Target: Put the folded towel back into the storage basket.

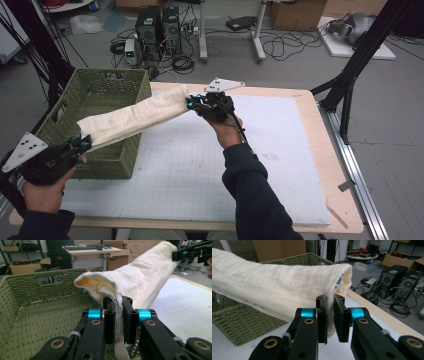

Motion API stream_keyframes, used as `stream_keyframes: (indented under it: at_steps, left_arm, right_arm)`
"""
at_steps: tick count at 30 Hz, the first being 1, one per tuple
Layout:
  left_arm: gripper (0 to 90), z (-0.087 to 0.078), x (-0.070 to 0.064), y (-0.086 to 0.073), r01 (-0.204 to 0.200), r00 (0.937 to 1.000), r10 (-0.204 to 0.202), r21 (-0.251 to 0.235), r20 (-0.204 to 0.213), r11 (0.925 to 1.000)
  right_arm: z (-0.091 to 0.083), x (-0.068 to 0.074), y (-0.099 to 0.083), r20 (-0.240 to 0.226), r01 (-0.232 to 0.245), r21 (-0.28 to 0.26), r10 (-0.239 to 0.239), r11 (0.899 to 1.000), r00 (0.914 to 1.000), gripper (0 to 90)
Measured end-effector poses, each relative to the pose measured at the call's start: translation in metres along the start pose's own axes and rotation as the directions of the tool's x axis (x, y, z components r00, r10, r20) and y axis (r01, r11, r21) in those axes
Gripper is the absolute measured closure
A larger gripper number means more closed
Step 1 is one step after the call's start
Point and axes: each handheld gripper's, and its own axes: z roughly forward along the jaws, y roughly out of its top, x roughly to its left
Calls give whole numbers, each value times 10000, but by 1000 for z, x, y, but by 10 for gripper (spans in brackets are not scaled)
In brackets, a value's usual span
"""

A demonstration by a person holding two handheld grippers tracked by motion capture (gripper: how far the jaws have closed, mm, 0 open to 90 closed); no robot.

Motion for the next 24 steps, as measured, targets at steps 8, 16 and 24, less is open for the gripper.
stream_keyframes:
  at_steps: [8,16,24]
  left_arm:
    - [820,-16,14,-3,139,9989,-142,-87,-457,9999]
    - [820,-26,26,-3,199,9964,-212,-168,-824,9997]
    - [820,-35,38,-6,275,9921,-295,-182,-1222,9995]
  right_arm:
    - [30,9,11,-305,125,23,-124,9999,9995,828]
    - [60,14,23,-451,115,-8,-115,9999,9989,828]
    - [87,22,34,-522,252,51,-249,9997,9983,828]
